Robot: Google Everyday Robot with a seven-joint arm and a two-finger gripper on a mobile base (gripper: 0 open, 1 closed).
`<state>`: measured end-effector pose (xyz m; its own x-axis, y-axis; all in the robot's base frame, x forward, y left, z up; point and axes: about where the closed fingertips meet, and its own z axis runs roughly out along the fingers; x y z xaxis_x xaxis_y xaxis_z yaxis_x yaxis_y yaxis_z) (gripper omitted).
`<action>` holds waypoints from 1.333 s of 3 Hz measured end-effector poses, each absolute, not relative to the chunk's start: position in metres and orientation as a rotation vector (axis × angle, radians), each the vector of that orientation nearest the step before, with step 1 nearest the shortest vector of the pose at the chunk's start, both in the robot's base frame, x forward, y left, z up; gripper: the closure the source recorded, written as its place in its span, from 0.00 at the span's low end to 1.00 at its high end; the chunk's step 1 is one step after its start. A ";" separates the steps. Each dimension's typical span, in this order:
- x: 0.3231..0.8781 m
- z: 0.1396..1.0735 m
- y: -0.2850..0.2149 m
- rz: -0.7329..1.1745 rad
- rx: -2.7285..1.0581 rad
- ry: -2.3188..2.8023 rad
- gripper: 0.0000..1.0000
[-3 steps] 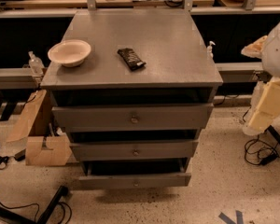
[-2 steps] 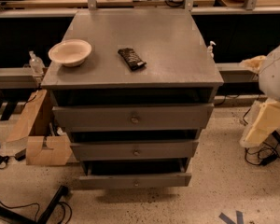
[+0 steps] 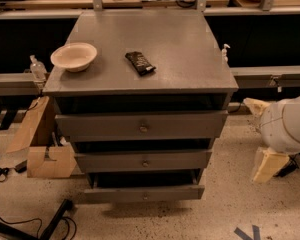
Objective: Open bottom drawer
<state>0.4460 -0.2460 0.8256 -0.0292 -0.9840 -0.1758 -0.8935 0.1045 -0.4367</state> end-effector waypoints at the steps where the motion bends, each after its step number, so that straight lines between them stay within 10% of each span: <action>1: 0.460 0.787 -0.256 -0.404 -1.801 1.939 0.00; 4: 0.465 0.687 -0.256 -0.362 -1.800 1.972 0.00</action>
Offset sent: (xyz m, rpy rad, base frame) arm 0.0091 -0.0087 -0.0362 -0.0383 -0.0481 -0.0138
